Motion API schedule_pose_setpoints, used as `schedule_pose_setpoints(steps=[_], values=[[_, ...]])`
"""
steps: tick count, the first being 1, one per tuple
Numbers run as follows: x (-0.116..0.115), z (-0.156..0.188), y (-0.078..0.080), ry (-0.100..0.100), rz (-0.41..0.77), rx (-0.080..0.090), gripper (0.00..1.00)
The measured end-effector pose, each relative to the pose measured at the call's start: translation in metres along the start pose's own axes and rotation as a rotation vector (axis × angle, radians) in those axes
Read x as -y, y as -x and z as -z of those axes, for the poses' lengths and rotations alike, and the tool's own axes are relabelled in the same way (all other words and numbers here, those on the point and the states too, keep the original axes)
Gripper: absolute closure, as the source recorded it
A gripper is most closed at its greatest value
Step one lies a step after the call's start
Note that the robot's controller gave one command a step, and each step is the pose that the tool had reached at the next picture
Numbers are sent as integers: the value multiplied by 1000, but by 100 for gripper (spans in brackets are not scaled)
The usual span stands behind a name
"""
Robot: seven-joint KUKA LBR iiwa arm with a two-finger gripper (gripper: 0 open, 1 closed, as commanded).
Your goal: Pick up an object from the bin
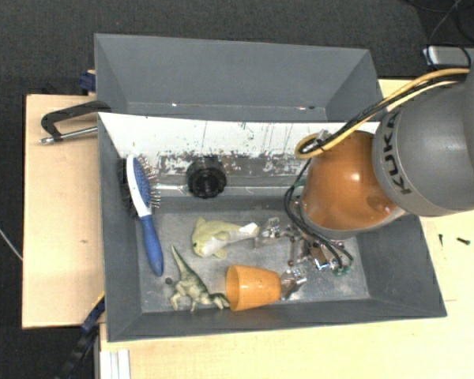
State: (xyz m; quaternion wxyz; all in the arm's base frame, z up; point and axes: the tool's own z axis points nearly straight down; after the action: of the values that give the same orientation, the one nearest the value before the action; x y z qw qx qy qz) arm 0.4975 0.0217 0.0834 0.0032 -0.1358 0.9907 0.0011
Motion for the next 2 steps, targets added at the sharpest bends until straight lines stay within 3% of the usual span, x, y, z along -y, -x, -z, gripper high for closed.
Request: schedule_pose_setpoints(steps=[1, 2], values=[[-49, -7, 8, 2, 253, -5, 0], [-65, -10, 14, -4, 424, 2, 0]])
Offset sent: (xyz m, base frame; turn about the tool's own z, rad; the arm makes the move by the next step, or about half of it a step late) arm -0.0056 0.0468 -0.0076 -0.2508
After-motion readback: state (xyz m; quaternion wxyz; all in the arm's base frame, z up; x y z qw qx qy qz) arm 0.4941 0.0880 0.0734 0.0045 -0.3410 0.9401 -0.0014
